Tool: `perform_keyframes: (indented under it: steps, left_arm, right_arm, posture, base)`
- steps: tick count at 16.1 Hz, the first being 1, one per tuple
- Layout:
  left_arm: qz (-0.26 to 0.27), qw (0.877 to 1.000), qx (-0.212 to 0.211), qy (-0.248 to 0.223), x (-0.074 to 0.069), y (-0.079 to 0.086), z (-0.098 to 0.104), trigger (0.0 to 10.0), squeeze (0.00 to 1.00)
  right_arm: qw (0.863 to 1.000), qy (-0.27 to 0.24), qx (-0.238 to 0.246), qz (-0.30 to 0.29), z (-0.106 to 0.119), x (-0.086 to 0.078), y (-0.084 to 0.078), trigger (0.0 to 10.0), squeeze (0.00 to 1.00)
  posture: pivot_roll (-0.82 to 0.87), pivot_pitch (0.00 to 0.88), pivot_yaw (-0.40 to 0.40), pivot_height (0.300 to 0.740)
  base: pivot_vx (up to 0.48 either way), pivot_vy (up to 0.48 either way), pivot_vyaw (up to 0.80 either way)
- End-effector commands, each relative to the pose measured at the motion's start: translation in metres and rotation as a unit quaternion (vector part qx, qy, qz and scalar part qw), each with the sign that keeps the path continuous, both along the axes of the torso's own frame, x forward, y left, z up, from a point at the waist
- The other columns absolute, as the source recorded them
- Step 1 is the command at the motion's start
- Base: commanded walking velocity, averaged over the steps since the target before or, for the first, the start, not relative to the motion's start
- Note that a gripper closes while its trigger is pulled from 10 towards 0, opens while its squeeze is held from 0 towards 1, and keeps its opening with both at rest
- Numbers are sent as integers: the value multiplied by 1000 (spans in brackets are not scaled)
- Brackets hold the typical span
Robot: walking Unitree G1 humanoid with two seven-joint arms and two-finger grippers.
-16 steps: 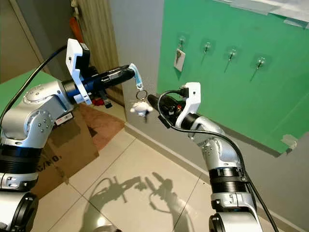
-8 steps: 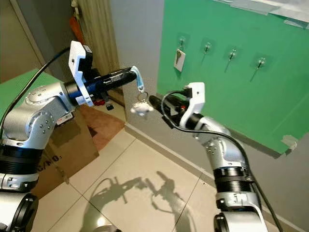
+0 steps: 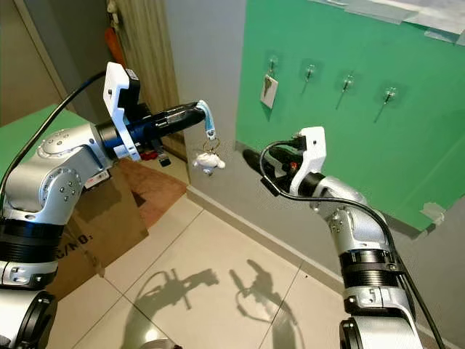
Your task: Hang keys on a hook
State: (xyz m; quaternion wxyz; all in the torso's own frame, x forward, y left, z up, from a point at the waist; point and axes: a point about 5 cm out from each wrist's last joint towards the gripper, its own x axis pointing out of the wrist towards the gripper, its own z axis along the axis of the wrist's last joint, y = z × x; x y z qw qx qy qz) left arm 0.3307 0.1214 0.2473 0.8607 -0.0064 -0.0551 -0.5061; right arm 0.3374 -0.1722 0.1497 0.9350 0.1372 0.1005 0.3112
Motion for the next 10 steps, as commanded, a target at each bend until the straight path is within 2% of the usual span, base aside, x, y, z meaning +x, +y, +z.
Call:
perform_keyframes:
  steps: [1, 6, 10]
  left_arm:
    - [0, 1000, 10, -6, 0, 1, 0, 0, 0]
    - [4, 1000, 15, -4, 1, 2, -3, 0, 0]
    - [6, 1000, 19, -4, 1, 4, -4, 0, 0]
  right_arm:
    - [1000, -17, 0, 12, 8, 0, -1, 10000, 0]
    - [997, -18, -4, 71, 12, -15, 4, 10000, 0]
    - [997, -22, -8, 73, 15, -16, -3, 10000, 0]
  posture:
    - [49, 0, -3, 740]
    - [48, 0, -7, 740]
    - [45, 0, -5, 740]
  base:
    - [0, 0, 0]
    - [0, 0, 0]
    - [0, 0, 0]
